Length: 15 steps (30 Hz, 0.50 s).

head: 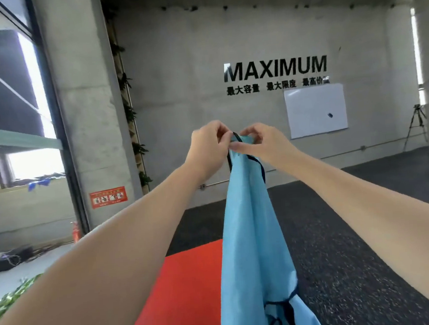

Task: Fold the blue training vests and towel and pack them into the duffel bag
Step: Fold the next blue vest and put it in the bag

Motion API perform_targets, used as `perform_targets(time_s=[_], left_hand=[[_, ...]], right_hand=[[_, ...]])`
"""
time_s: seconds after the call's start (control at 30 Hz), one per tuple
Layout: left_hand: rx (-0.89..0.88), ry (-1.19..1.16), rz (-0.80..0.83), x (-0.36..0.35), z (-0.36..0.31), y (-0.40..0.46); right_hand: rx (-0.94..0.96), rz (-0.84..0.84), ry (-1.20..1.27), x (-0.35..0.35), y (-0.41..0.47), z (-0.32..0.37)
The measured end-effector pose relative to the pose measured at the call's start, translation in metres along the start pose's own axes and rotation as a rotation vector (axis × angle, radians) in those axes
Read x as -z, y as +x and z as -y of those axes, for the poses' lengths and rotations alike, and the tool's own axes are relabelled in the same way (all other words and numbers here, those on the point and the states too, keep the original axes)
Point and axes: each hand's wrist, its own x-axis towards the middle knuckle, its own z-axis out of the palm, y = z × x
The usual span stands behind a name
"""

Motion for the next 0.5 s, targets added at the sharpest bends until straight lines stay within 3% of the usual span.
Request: perform_targets(time_s=[0.2, 0.5], left_hand=[[-0.049, 0.159, -0.153, 0.080, 0.026, 0.033], [0.055, 0.399, -0.179, 0.191, 0.111, 0.022]], right_hand=[[0.127, -0.202, -0.139, -0.034, 0.034, 0.034], [0.095, 0.004, -0.131, -0.065, 0.051, 0.029]])
